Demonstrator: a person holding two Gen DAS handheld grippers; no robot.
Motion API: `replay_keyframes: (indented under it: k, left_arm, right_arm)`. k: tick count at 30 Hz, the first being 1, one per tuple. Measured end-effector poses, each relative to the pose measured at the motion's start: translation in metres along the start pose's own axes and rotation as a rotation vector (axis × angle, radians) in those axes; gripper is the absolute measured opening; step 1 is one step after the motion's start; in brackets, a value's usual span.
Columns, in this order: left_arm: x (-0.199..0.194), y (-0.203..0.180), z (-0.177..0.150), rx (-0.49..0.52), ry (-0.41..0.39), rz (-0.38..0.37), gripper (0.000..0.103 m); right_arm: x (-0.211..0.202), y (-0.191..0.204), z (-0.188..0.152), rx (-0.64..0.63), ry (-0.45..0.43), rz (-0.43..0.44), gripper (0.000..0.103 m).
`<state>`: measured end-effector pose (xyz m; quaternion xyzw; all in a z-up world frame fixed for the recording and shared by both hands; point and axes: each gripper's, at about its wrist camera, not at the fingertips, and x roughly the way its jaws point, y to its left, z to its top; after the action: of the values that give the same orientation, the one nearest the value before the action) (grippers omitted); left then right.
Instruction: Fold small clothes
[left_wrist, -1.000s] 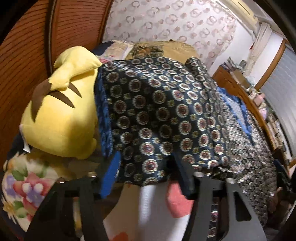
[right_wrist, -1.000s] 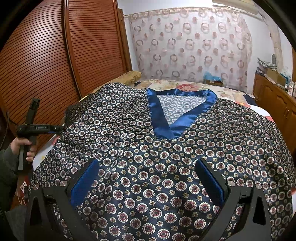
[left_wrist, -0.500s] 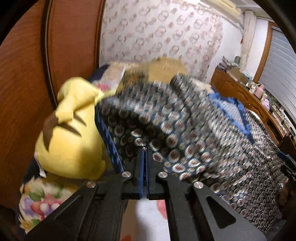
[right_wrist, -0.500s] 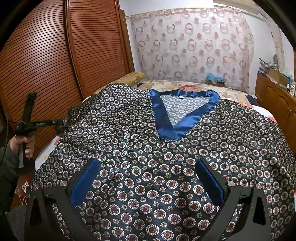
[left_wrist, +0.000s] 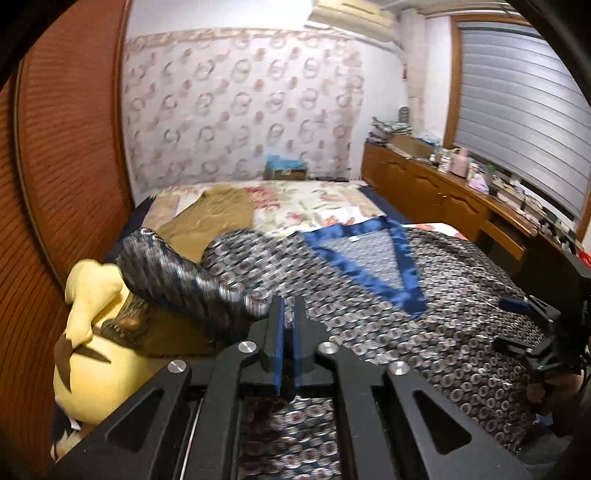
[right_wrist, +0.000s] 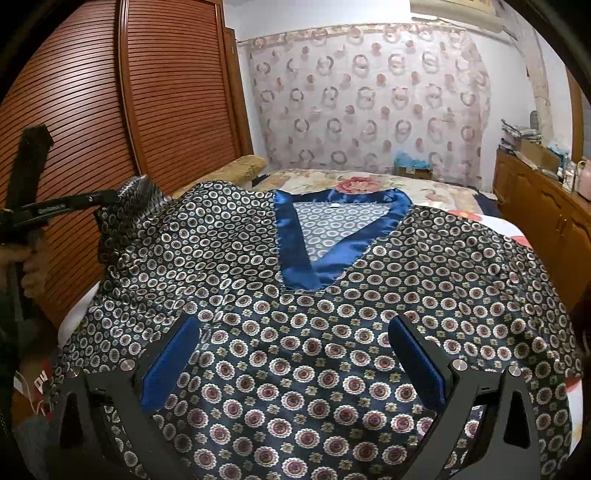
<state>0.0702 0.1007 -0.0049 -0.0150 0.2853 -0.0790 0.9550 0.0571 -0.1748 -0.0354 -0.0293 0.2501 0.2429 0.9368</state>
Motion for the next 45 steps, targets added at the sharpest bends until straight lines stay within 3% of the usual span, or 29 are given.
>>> replay_keyframes:
  k: [4, 6, 10, 13, 18, 23, 26, 31, 35, 39, 45]
  left_arm:
    - [-0.019, -0.003, -0.002, -0.006, -0.029, -0.022, 0.045]
    - [-0.025, 0.001, -0.005, -0.015, -0.038, -0.01, 0.049]
    - [-0.037, 0.015, -0.014, -0.031, -0.055, 0.068, 0.069]
    - [-0.044, 0.027, -0.022, -0.056, -0.078, 0.106, 0.074]
    - [-0.057, 0.04, -0.04, -0.073, -0.143, 0.227, 0.075]
    - [-0.057, 0.052, -0.053, -0.101, -0.138, 0.24, 0.075]
    - [-0.059, 0.058, -0.06, -0.121, -0.137, 0.248, 0.075]
    - [-0.061, 0.066, -0.076, -0.156, -0.115, 0.255, 0.075]
    - [-0.061, 0.069, -0.086, -0.163, -0.098, 0.263, 0.075]
    - [-0.06, 0.07, -0.092, -0.177, -0.086, 0.259, 0.075]
    - [-0.059, 0.071, -0.094, -0.184, -0.078, 0.253, 0.075]
  right_arm:
    - [0.0, 0.0, 0.001, -0.003, -0.006, -0.004, 0.1]
    - [0.0, 0.003, 0.004, -0.014, -0.015, -0.011, 0.1]
    - [0.008, 0.01, 0.014, -0.033, -0.033, -0.004, 0.096]
    - [0.015, 0.017, 0.023, -0.064, -0.059, 0.015, 0.092]
    - [0.041, 0.043, 0.044, -0.127, -0.099, 0.059, 0.09]
    - [0.081, 0.078, 0.065, -0.193, -0.098, 0.159, 0.09]
    - [0.112, 0.098, 0.077, -0.212, -0.042, 0.224, 0.089]
    - [0.152, 0.134, 0.094, -0.287, 0.014, 0.336, 0.06]
    - [0.177, 0.161, 0.1, -0.347, 0.063, 0.399, 0.058]
    - [0.21, 0.187, 0.098, -0.394, 0.143, 0.419, 0.058]
    - [0.265, 0.207, 0.09, -0.461, 0.247, 0.331, 0.058]
